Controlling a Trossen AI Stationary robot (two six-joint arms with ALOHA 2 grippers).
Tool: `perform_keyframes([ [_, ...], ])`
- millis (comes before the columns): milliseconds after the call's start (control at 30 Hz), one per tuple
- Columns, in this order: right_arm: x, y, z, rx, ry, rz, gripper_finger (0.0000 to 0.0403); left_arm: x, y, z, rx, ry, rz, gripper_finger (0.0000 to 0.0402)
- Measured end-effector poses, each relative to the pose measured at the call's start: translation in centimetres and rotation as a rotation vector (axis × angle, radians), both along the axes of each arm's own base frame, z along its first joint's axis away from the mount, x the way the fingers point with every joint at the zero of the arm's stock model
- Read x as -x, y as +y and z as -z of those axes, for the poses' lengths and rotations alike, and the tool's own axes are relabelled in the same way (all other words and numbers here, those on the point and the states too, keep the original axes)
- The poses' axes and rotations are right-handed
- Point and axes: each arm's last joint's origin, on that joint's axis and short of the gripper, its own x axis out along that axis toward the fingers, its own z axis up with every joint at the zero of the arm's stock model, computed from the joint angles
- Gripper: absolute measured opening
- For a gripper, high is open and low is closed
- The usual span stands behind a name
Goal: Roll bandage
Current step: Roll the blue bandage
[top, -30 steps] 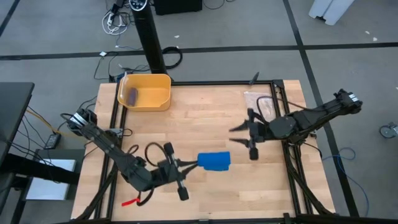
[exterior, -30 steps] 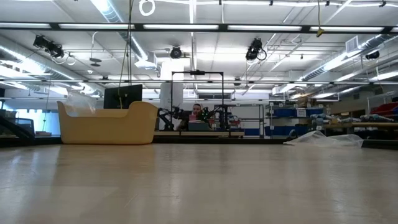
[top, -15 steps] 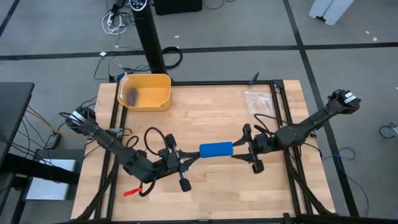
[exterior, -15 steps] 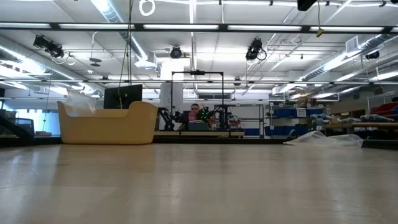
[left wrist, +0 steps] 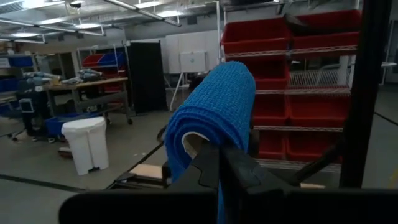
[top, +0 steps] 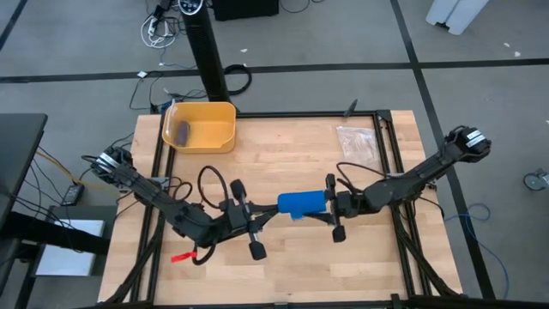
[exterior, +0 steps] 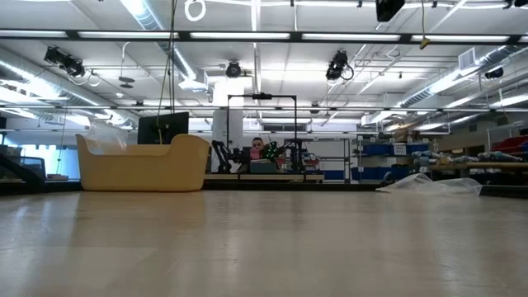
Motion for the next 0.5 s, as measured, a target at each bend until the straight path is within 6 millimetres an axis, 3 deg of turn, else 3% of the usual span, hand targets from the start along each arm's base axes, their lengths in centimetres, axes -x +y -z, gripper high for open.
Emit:
perform_keyframes([
  [67, -0.3, 0.2, 0.2, 0.014, -0.017, 0.0, 0.0039, -0.1, 0.2, 0.0, -0.002, -0.004, -0.002, 0.0003],
  [133, -0.5, 0.3, 0.3, 0.028, -0.029, -0.015, 0.0013, -0.2, 0.3, -0.1, 0.0, -0.013, -0.006, 0.0003],
  [500, -0.1, 1.4, 0.5, -0.049, -0.006, -0.121, 0.0002, 0.5, 0.8, -2.0, -0.083, -0.135, -0.067, 0.0003],
])
